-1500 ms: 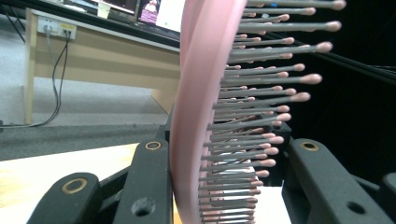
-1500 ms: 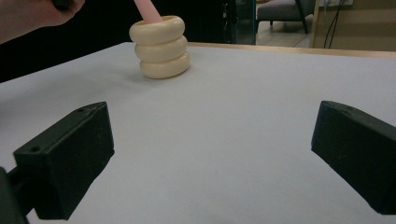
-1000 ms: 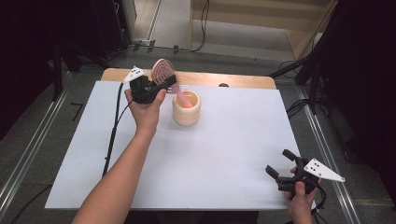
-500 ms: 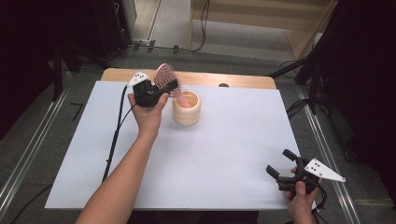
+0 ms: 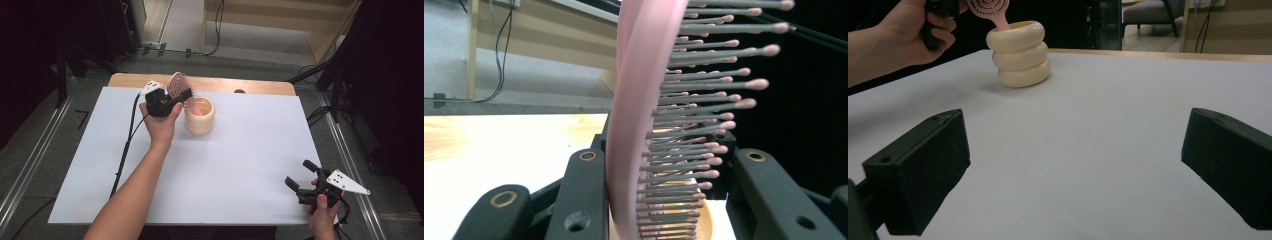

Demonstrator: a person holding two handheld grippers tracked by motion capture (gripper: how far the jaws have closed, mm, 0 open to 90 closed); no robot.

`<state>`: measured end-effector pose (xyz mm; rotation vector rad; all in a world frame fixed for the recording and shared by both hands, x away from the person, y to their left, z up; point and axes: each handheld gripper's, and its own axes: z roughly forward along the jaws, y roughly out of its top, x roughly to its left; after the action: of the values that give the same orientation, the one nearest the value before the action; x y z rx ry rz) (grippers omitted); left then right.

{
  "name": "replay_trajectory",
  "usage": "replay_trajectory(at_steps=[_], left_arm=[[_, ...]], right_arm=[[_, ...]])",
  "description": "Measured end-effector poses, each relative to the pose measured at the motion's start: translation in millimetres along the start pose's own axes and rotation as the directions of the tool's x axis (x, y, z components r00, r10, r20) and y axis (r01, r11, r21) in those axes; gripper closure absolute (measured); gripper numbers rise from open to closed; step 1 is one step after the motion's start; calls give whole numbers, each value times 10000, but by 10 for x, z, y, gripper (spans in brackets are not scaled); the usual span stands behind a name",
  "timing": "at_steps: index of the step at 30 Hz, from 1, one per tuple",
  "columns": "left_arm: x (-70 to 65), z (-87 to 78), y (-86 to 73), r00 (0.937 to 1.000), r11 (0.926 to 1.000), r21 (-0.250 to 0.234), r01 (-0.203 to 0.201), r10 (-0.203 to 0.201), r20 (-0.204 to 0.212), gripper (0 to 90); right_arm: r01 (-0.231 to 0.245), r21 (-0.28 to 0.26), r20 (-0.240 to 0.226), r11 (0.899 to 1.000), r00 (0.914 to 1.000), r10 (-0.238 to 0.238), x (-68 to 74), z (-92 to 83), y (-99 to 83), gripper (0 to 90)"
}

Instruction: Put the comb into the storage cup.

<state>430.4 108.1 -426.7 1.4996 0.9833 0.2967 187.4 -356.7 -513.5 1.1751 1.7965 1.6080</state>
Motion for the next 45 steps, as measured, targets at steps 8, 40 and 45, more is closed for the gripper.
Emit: replay_trajectory(at_steps=[8, 40, 45], left_arm=[[15, 52, -77, 9998, 9998, 134, 176, -174, -112, 640], [26, -243, -87, 9993, 9990, 374, -242, 231, 303, 0], [26, -357, -119, 9980, 9975, 370, -604, 596, 227, 0]], right_arm=[[-27, -1, -18, 10000, 10000, 27, -1, -1, 0, 0], [83, 86, 26, 9999, 10000, -83, 7, 17, 0, 0], [123, 105, 72, 9999, 9999, -124, 6, 23, 2, 0]])
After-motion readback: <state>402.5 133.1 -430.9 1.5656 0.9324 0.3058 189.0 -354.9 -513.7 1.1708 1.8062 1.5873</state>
